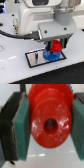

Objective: Insert the blue gear onto the right peg, followed by the red gear

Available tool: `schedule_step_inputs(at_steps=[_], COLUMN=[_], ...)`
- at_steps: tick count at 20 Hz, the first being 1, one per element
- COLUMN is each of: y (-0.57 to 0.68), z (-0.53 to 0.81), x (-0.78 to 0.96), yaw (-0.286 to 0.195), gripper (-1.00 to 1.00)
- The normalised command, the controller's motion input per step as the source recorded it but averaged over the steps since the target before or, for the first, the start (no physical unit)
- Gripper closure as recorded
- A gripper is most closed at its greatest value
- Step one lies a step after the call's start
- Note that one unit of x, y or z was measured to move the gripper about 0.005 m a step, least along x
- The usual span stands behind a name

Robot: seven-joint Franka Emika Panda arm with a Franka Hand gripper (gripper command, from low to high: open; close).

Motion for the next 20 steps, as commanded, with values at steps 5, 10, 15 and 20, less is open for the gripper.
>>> schedule_step_inputs(at_steps=[5,10,15,20], y=[0.02,-0.02,-0.15,-0.16], z=[0.37,0.45,-0.02,-0.09], x=[0.04,0.01,0.0,0.18], yaw=[0.0,0.0,0.0,0.0], gripper=[1.0,1.0,1.0,1.0])
